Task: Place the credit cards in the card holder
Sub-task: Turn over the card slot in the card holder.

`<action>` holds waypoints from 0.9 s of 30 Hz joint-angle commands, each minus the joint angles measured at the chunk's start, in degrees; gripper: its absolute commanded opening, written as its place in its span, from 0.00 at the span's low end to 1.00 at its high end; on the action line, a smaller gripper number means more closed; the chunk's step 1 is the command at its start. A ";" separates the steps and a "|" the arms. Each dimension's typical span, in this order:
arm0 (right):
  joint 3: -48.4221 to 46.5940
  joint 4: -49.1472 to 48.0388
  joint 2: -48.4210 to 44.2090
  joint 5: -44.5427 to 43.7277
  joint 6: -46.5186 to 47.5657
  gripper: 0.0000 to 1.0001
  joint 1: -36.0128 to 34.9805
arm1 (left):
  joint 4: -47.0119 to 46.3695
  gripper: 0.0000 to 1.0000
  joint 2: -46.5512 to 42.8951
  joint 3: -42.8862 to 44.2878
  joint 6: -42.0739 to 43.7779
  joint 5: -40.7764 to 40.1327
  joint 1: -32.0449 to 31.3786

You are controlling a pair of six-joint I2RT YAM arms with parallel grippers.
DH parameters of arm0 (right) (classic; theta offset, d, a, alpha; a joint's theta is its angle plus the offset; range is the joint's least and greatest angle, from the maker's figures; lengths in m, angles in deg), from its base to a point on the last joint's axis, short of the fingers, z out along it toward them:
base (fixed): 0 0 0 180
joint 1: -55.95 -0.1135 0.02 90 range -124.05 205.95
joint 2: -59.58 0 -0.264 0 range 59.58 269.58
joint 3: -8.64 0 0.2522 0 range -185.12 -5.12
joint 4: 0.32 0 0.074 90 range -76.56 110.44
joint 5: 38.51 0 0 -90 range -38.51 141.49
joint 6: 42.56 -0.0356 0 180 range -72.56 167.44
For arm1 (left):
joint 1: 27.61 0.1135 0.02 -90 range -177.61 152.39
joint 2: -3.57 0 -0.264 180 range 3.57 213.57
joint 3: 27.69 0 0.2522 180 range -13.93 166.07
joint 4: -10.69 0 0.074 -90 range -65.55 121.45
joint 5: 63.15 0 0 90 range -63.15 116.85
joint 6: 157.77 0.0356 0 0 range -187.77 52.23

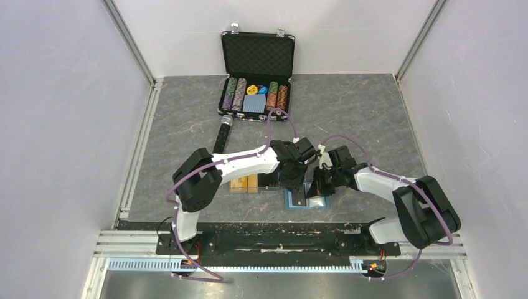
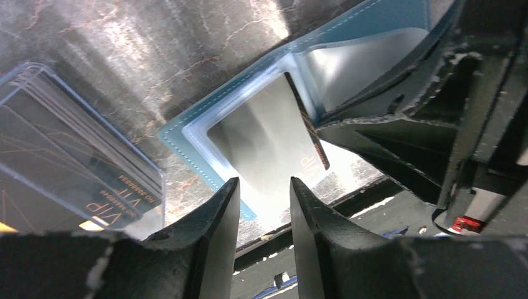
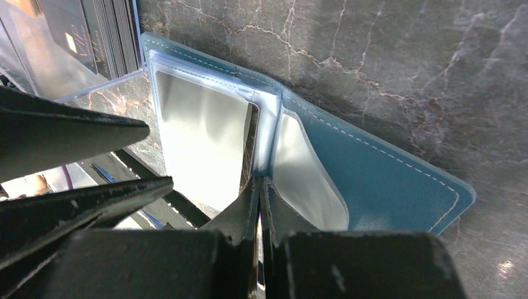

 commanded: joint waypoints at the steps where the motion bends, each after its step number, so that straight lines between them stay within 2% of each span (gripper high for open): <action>1: 1.46 0.40 1.19 -1.55 0.36 0.00 -0.66 | -3.28 0.43 1.72 1.03 0.68 3.36 -0.40; 14: 1.82 0.24 1.22 -1.60 0.51 0.00 -0.69 | 0.02 0.53 1.63 -0.07 0.99 -2.28 -0.50; 21: 1.99 -0.25 1.58 -1.43 0.33 0.00 -0.88 | 0.42 0.52 4.23 1.30 1.19 -1.86 -1.30; 27: 2.08 -0.36 1.55 -1.27 0.20 0.00 -1.14 | -5.33 0.45 2.61 -0.18 -0.29 3.47 -1.28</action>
